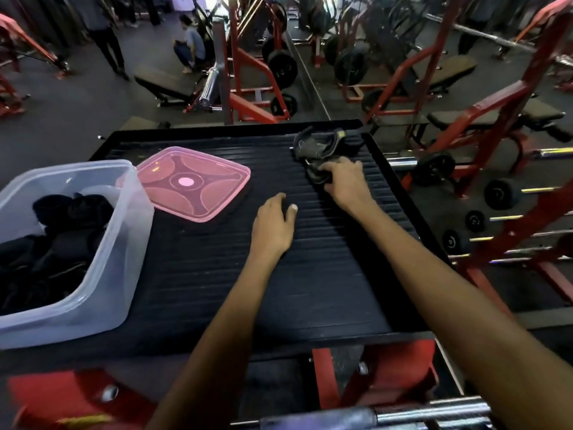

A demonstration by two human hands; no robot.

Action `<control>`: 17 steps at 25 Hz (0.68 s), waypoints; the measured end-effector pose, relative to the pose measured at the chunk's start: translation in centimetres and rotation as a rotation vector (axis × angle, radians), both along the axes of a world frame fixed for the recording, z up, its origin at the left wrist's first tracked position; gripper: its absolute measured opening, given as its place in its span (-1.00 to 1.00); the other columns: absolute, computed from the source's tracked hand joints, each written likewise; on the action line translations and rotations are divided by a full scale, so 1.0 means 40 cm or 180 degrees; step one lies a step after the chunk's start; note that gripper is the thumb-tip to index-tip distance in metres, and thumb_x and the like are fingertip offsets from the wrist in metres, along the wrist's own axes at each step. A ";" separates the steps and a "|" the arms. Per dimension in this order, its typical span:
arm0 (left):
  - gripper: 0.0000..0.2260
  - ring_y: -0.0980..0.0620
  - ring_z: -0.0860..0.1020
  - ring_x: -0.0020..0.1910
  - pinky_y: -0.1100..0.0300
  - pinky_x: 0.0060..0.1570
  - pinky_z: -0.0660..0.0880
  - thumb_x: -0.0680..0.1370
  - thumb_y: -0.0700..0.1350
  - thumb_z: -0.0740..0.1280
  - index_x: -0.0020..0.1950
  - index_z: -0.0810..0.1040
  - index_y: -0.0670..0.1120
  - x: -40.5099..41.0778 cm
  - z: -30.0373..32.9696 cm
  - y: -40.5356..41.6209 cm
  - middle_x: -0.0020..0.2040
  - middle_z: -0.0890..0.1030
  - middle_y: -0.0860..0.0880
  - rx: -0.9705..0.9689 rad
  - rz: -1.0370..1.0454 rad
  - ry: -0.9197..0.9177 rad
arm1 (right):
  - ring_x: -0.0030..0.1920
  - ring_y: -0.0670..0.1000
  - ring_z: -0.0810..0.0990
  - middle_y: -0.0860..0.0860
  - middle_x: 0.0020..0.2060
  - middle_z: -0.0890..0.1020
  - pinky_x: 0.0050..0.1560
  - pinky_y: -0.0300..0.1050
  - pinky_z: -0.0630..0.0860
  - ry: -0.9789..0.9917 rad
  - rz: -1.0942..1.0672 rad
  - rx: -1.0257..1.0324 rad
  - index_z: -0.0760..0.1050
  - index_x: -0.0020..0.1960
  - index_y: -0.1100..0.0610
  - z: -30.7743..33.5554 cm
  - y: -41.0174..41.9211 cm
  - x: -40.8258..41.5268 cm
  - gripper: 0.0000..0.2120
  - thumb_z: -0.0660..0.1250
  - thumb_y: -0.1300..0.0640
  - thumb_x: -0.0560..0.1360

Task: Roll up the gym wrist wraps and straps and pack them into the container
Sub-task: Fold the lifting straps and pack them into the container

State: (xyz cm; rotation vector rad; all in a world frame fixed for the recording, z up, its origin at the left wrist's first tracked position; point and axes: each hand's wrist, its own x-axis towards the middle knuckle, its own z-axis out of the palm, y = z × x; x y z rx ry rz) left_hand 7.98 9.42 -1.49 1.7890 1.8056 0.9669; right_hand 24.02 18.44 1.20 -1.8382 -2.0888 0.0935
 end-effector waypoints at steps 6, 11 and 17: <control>-0.57 -0.08 0.43 0.31 0.06 0.33 0.34 0.62 0.09 0.10 0.40 0.34 -0.12 0.017 0.027 -0.007 0.33 0.47 -0.13 -0.0098 0.0156 -0.1035 | 0.12 0.16 0.53 0.11 0.11 0.58 0.19 -0.06 0.41 0.0378 0.0564 -0.0016 0.52 0.26 0.02 0.069 -0.286 -0.067 -0.57 0.40 0.21 0.41; -0.56 0.00 0.51 0.15 0.18 0.21 0.40 0.49 -0.17 0.37 0.35 0.38 -0.09 -0.013 0.036 -0.014 0.18 0.54 -0.10 -0.0403 0.0230 -0.1519 | -0.05 -0.02 0.61 -0.01 0.11 0.61 -0.04 -0.23 0.50 0.1043 0.0868 -0.1051 0.52 0.25 0.01 0.147 -0.353 -0.077 -0.59 0.45 0.10 0.41; -0.25 -0.02 0.42 0.34 0.08 0.35 0.36 0.38 -0.11 0.51 0.49 0.22 -0.05 -0.023 0.014 -0.022 0.38 0.44 -0.05 -0.0458 -0.0113 -0.1330 | 0.45 0.18 0.19 0.08 0.44 0.30 0.39 0.26 0.12 -0.1397 0.0742 -0.0706 0.23 0.46 -0.07 0.123 -0.159 -0.106 -0.44 0.29 0.14 0.51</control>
